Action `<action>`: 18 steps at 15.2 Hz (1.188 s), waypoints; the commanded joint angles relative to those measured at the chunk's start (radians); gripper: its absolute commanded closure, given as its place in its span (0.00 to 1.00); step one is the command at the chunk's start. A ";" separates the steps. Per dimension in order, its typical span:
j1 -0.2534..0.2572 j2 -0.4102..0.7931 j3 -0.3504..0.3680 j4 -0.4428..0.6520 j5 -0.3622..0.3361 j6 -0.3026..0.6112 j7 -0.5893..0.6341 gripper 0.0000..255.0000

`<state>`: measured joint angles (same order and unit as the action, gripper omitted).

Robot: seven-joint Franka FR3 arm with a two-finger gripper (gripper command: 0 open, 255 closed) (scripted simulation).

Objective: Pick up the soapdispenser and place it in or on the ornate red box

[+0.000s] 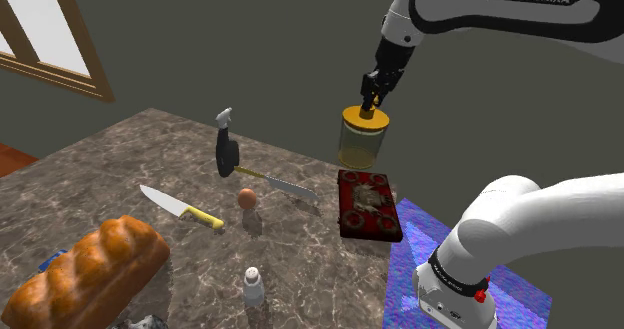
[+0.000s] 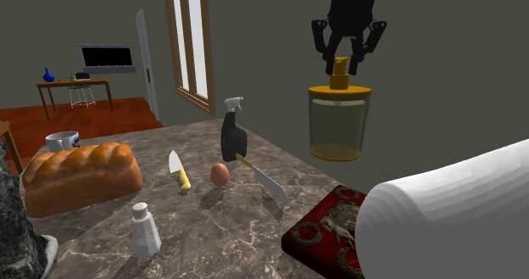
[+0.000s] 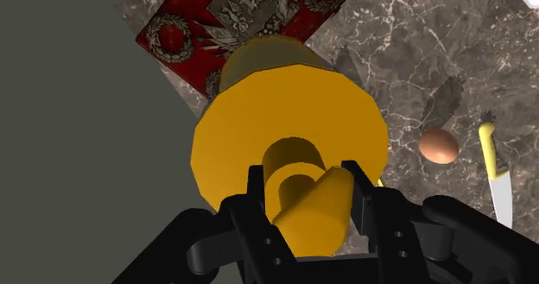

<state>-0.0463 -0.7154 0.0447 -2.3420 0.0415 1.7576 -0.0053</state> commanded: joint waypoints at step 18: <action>-0.014 -0.259 -0.049 -0.276 -0.026 0.016 -0.050 1.00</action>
<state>-0.0609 -0.9693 -0.0055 -2.6033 0.0149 1.7627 -0.0564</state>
